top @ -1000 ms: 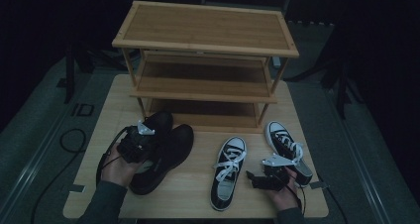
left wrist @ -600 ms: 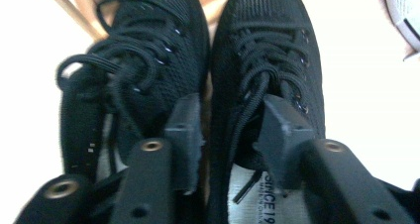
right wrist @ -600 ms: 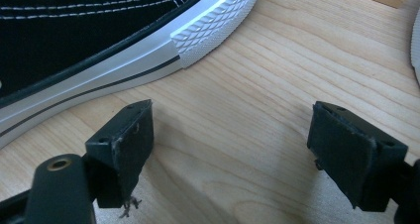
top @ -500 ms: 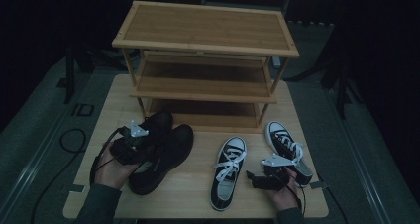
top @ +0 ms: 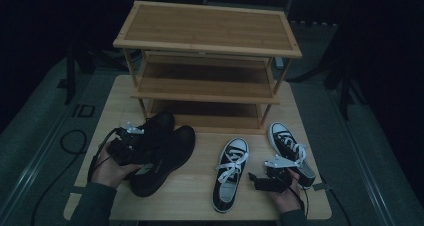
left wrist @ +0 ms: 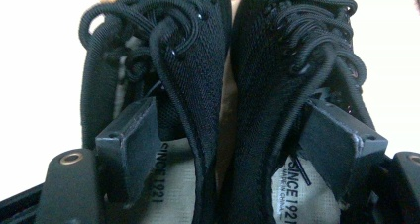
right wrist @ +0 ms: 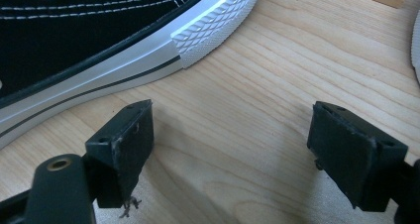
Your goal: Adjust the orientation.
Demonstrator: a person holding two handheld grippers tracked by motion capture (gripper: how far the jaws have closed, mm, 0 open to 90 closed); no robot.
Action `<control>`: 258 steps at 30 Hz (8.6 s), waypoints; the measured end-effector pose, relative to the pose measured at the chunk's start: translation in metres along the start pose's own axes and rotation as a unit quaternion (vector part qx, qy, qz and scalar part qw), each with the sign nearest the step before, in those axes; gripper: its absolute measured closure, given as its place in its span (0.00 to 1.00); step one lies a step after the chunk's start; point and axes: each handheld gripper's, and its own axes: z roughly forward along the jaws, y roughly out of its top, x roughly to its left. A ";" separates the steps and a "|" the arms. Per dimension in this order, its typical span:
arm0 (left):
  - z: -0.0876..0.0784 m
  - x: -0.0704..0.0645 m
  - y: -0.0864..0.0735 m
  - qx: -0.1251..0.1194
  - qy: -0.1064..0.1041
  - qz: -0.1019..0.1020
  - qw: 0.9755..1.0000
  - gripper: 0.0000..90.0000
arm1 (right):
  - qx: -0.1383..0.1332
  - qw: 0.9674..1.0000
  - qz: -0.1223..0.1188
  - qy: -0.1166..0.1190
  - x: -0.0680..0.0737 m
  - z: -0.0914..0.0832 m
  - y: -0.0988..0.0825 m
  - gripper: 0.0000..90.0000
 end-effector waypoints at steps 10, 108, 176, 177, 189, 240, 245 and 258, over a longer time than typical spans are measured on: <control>0.009 0.008 0.007 0.027 -0.028 0.005 0.999 0.53 | 0.000 1.000 0.000 0.000 0.000 0.000 0.000 0.20; 0.021 -0.019 0.056 -0.004 -0.016 0.084 0.996 0.94 | 0.000 1.000 -0.001 0.000 0.000 0.000 0.000 0.20; 0.076 -0.041 0.116 -0.036 0.044 0.065 0.996 0.94 | 0.001 1.000 -0.005 0.005 0.001 0.001 0.001 0.19; 0.077 -0.042 0.117 -0.037 0.046 0.062 0.996 0.94 | 0.001 1.000 -0.005 0.005 0.001 0.001 0.001 0.19; 0.079 -0.041 0.117 -0.037 0.060 0.082 0.994 0.75 | 0.001 1.000 -0.006 0.006 0.001 0.001 0.001 0.19; 0.011 -0.044 0.061 -0.086 -0.005 0.090 0.992 1.00 | 0.000 1.000 -0.006 0.007 0.002 0.002 0.002 0.19; 0.007 -0.045 0.056 -0.094 -0.005 0.086 0.992 1.00 | 0.001 1.000 -0.006 0.007 0.002 0.002 0.002 0.19; 0.011 -0.041 0.038 -0.070 0.001 0.084 0.994 1.00 | 0.000 1.000 -0.006 0.007 0.002 0.002 0.002 0.19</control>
